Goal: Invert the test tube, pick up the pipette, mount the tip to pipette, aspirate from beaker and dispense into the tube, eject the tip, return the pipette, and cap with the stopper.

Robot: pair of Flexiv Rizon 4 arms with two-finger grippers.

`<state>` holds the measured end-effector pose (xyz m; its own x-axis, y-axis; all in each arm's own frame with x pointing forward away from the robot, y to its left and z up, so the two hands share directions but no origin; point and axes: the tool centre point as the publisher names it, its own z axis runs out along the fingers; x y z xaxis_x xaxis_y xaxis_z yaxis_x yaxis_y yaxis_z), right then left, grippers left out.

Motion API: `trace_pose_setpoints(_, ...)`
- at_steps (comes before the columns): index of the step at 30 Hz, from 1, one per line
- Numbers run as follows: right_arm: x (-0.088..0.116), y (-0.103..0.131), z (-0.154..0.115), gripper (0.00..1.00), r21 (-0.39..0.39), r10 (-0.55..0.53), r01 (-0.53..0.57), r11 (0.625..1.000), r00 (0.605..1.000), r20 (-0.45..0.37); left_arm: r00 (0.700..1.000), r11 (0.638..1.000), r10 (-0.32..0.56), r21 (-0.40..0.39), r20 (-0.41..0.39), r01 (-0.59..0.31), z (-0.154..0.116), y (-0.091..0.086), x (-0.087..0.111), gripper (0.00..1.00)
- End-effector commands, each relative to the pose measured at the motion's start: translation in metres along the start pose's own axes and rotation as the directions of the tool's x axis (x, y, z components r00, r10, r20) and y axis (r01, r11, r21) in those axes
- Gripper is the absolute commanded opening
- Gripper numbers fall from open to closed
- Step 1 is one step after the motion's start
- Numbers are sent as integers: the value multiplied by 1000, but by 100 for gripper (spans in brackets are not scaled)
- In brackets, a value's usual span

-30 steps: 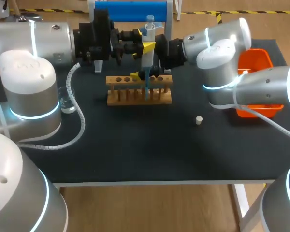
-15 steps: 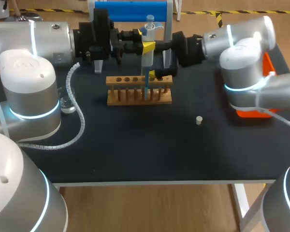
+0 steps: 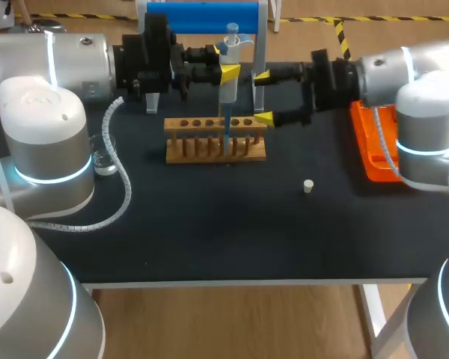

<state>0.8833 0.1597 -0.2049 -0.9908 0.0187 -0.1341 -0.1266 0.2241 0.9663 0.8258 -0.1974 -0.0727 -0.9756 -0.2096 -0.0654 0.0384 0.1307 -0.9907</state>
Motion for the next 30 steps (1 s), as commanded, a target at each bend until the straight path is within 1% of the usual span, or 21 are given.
trace_pose_setpoints(1, 22, 11, -37, 100, -44, 11, -10, 999, 1000, 10, 1000, 1000, 1, 3, -1, -1, -1, 0, 0, 0)
trace_pose_setpoints(8, 41, 39, -28, 100, -144, 26, -30, 989, 999, -25, 1000, 1000, 1, 3, -1, -1, -1, 0, 0, 0)
trace_pose_setpoints(11, 47, 51, -23, 100, -174, 23, -29, 984, 999, -33, 1000, 1000, 1, 3, -1, -1, -1, 0, 0, 0)
trace_pose_setpoints(13, 51, 58, -18, 100, -179, 25, -29, 983, 999, -28, 1000, 1000, 1, 3, -1, -1, -1, 0, 0, 0)
trace_pose_setpoints(14, 52, 61, -16, 100, -200, 32, -38, 979, 999, -31, 1000, 1000, 1, 3, -1, -1, -1, 0, 0, 0)
trace_pose_setpoints(16, 55, 68, -12, 100, -217, 35, -41, 975, 999, -31, 1000, 1000, 1, 3, -1, -1, -1, 0, 0, 0)
trace_pose_setpoints(19, 57, 75, -4, 100, -232, 52, -57, 971, 998, -30, 1000, 1000, 1, 3, -1, -1, -1, 0, 0, 0)
trace_pose_setpoints(30, 61, 93, 15, 100, -228, 68, -72, 971, 997, -24, 1000, 1000, 1, 3, -1, -1, -1, 0, 0, 0)
